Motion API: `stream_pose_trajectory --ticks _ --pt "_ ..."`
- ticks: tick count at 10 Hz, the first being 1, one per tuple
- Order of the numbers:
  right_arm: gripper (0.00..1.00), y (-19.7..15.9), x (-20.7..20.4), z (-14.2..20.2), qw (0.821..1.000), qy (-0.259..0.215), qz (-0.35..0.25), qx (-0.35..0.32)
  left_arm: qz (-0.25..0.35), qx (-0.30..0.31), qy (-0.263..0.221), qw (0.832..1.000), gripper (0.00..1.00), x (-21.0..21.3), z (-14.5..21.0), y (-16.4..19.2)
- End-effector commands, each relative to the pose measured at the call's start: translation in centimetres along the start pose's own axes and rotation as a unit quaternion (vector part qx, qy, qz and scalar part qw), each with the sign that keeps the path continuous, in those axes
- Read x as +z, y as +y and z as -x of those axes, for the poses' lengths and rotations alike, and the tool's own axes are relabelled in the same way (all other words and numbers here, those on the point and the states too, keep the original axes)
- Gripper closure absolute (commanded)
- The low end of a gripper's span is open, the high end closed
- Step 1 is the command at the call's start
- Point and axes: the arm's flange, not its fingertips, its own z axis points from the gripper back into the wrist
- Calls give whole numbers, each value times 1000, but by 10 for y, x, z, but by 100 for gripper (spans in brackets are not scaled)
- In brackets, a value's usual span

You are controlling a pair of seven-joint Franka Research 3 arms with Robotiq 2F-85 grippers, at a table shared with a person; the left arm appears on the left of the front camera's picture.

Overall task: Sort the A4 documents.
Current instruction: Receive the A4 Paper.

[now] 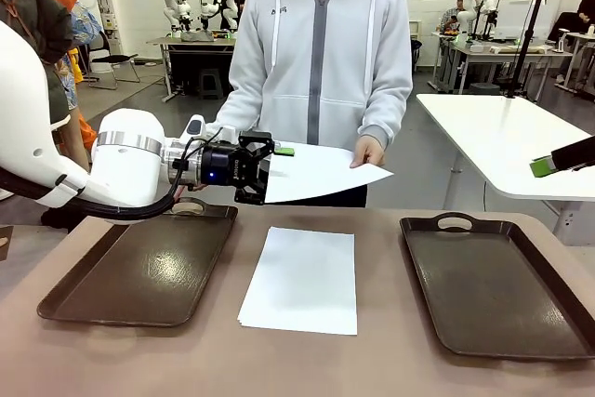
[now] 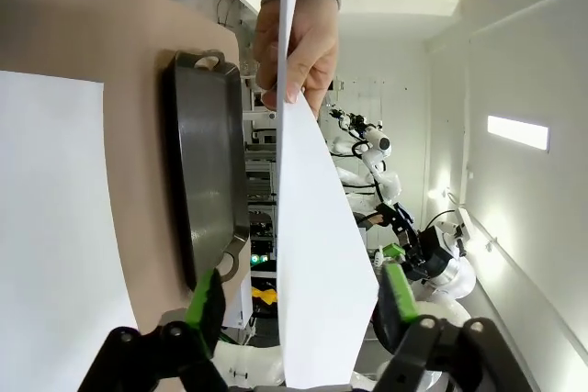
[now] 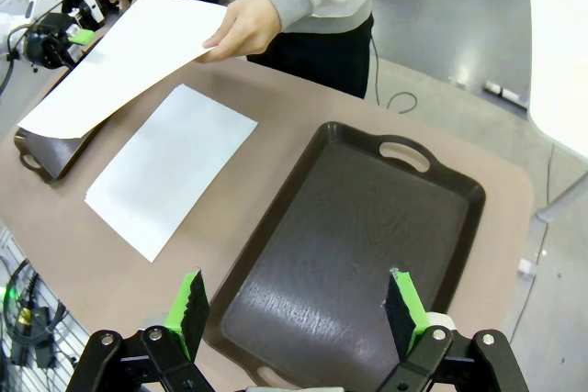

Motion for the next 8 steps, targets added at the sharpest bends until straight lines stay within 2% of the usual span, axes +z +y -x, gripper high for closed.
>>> stream_pose_trajectory --ticks 1,2,3,4,5,6,7,8 --pt "0 -1 -1 0 1000 -2 -6 -1 1 -15 -13 1000 32 1 -1 3" --pt "0 -1 -1 0 1000 -2 -6 -1 1 -17 -16 1000 25 1 -1 3" --pt "0 -1 -1 0 1000 -2 -6 -1 1 -18 -19 1000 52 1 0 3" --pt "0 -1 -1 0 1000 -2 -6 -1 0 -22 -22 1000 45 1 0 3" --pt "0 -1 -1 0 1000 -2 -6 -1 1 -23 -22 999 71 2 -1 3" --pt "0 -1 -1 0 1000 -2 -6 -1 2 -23 -22 999 53 2 -2 3" --pt "0 -1 -1 0 1000 -2 -6 -1 3 -25 -22 999 91 2 -2 3" --pt "0 -1 -1 0 1000 -2 -6 -1 3 -26 -24 999 73 2 -3 2"
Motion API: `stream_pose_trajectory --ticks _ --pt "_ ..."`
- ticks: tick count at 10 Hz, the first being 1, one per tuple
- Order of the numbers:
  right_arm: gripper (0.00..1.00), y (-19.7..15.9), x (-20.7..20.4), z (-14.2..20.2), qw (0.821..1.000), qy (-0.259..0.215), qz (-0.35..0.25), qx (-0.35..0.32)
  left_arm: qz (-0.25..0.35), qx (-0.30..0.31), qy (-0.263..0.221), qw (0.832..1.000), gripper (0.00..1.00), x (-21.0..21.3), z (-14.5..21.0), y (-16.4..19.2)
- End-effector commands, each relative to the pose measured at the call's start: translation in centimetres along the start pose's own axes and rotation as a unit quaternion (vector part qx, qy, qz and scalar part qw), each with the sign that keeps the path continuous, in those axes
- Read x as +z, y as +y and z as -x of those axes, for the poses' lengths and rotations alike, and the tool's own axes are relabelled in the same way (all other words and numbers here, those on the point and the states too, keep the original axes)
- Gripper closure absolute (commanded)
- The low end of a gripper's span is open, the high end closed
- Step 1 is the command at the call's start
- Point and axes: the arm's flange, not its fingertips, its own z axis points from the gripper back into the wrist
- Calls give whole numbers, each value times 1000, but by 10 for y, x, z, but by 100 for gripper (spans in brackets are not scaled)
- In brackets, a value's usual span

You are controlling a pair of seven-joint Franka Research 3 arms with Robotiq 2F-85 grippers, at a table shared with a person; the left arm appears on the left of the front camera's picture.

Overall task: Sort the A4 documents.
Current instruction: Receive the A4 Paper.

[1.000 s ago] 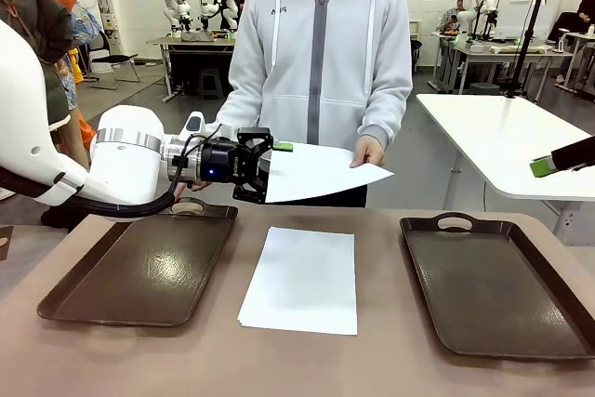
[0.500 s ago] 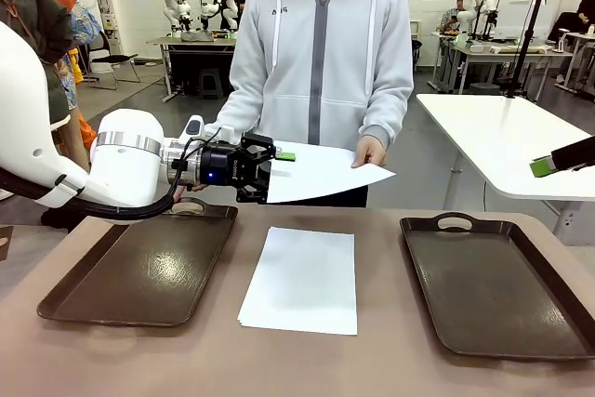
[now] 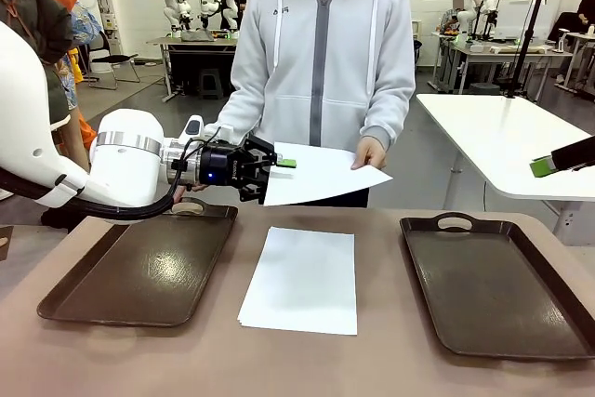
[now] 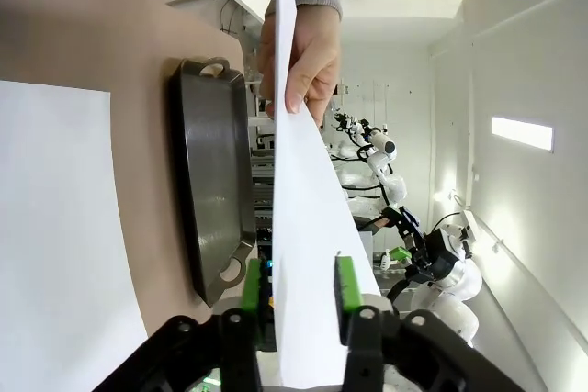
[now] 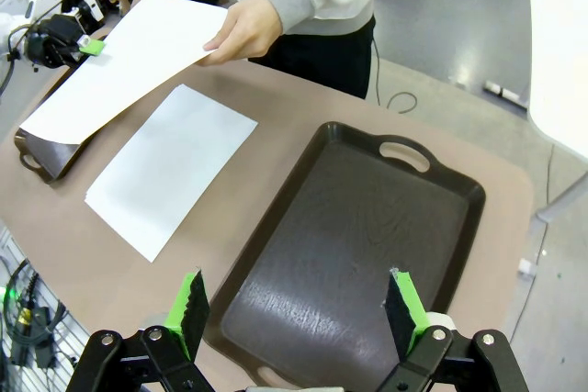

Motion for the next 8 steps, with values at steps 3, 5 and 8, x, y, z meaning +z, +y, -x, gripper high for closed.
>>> stream_pose_trajectory --ticks 3,5,8 --pt "0 -1 -1 0 1000 -2 -6 -1 5 -17 -18 1000 100 1 -1 1" --pt "0 -1 -1 0 1000 -2 -6 -1 -3 -25 -14 1000 100 2 -1 -1" --pt "0 -1 -1 0 1000 -2 -6 -1 -8 -30 -13 999 100 3 -1 -4"
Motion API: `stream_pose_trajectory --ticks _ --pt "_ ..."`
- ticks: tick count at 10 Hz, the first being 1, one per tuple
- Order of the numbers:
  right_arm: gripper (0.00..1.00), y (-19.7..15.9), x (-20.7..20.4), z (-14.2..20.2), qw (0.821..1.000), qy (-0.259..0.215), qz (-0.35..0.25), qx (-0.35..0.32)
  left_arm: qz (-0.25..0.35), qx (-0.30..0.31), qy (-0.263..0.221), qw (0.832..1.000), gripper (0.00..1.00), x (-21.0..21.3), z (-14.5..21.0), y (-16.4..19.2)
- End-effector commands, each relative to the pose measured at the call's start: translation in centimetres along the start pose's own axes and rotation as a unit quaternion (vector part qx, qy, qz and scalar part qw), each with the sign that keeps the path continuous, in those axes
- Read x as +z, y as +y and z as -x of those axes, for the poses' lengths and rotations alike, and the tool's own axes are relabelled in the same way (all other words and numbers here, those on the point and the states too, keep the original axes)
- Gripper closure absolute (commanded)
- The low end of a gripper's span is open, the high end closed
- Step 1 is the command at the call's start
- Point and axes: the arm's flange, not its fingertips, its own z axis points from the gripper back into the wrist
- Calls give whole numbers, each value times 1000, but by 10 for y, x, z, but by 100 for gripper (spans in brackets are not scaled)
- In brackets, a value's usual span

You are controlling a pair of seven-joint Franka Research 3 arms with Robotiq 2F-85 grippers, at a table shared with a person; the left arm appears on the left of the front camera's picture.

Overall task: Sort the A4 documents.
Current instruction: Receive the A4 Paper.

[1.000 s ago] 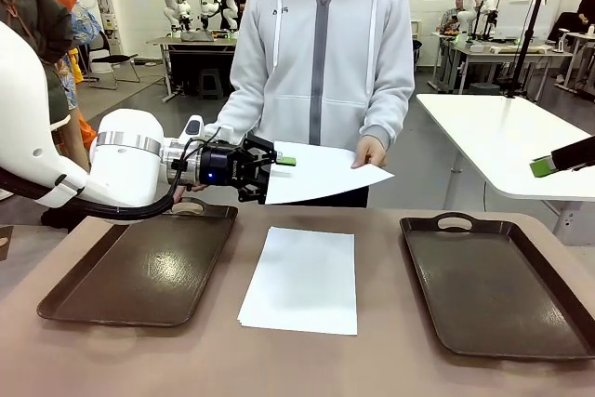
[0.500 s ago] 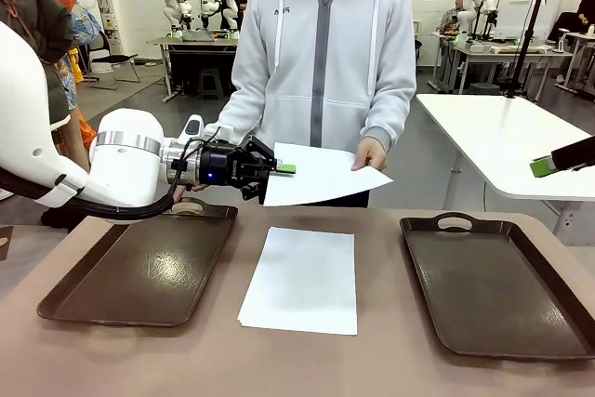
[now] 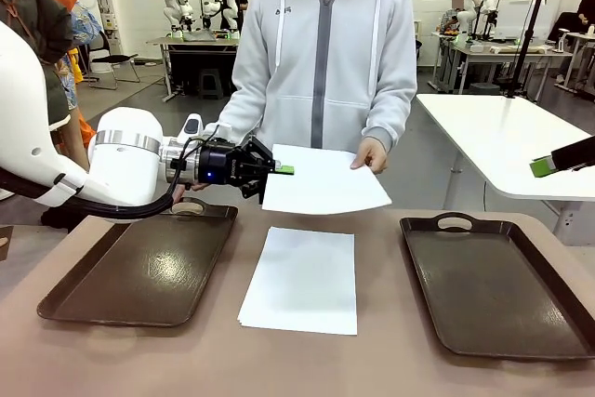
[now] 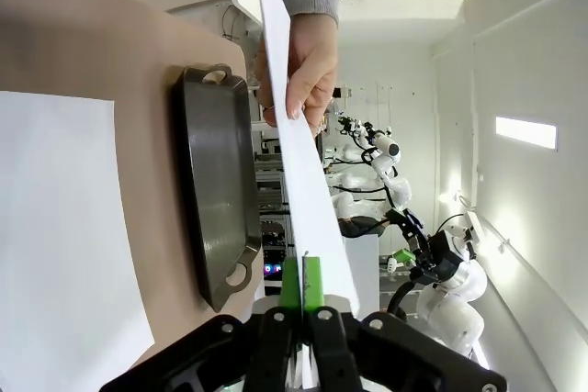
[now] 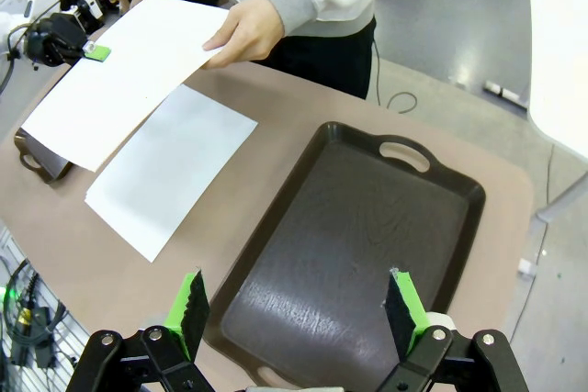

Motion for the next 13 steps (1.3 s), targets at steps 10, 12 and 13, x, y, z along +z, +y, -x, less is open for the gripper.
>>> stream_pose_trajectory --ticks 10,12,13 --pt "0 -1 -1 0 1000 -2 -6 -1 -2 -4 0 1000 100 1 0 -2" --pt "0 -1 -1 0 1000 -2 -6 -1 -2 -4 0 1000 100 1 0 -2" --pt "0 -1 -1 0 1000 -2 -6 -1 -2 -4 0 1000 100 1 0 -2"
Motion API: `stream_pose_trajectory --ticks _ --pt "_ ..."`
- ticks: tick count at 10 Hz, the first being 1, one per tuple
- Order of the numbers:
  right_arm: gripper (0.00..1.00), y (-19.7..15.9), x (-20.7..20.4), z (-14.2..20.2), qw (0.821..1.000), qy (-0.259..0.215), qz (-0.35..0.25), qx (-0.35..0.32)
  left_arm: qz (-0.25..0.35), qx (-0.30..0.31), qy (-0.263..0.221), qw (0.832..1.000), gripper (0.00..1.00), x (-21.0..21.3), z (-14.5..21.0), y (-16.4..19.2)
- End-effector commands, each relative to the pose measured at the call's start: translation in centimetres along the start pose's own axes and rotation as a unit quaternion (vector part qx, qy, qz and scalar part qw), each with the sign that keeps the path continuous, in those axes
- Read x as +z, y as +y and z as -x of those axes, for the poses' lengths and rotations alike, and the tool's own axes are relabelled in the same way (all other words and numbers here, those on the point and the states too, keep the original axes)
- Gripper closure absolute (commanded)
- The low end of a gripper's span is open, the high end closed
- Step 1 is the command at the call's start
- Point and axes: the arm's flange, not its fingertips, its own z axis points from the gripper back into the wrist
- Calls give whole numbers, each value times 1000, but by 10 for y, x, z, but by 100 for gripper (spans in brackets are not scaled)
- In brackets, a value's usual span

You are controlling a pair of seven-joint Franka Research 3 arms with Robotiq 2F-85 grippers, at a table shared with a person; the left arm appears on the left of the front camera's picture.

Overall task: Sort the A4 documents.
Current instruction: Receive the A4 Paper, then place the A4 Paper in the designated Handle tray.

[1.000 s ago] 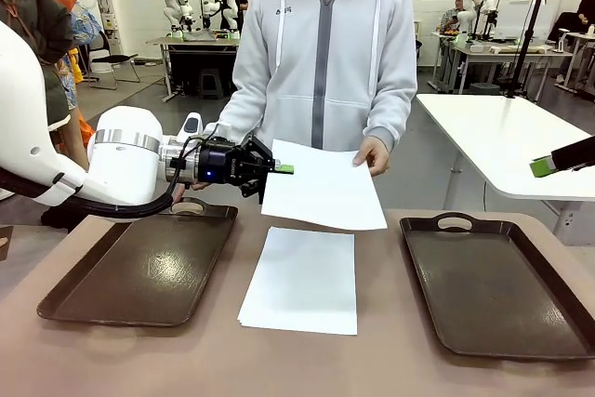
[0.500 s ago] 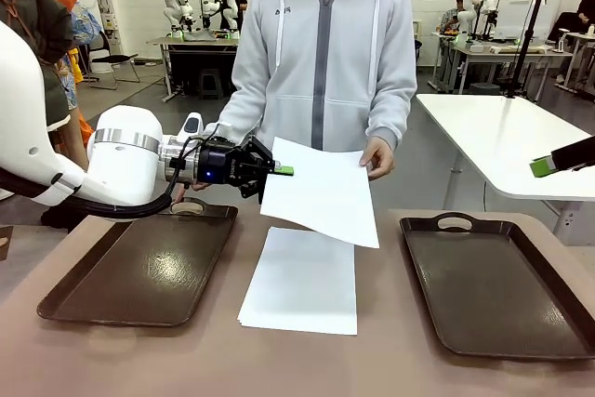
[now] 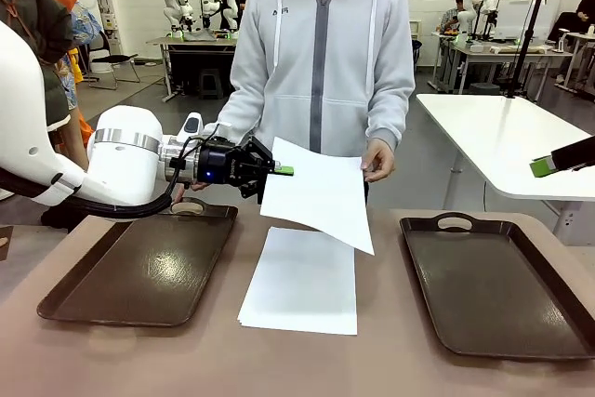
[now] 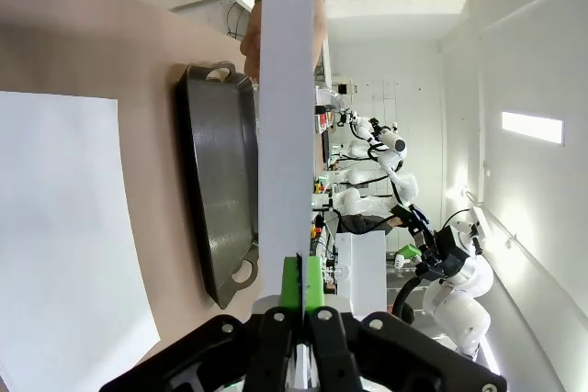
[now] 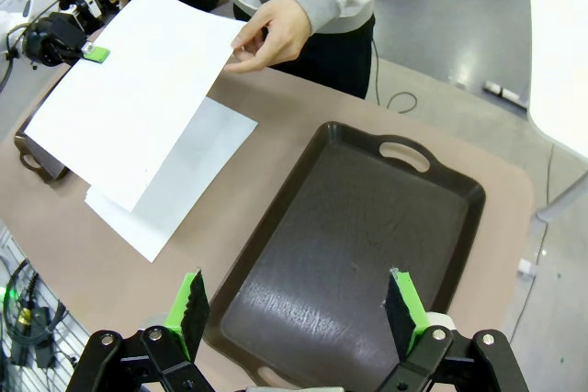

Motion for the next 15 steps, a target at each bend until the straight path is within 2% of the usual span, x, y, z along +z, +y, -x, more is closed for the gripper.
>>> stream_pose_trajectory --ticks 1,13,14,15 --pt "0 -1 -1 0 1000 -2 -6 -1 5 3 -5 1000 100 0 -1 0" --pt "0 -1 -1 0 1000 -2 -6 -1 0 0 0 1000 99 0 0 0" --pt "0 -1 -1 0 1000 -2 -6 -1 28 -23 28 999 99 -42 -42 -12" --pt "0 -1 -1 0 1000 -2 -6 -1 17 -18 35 999 99 -35 -51 -11"
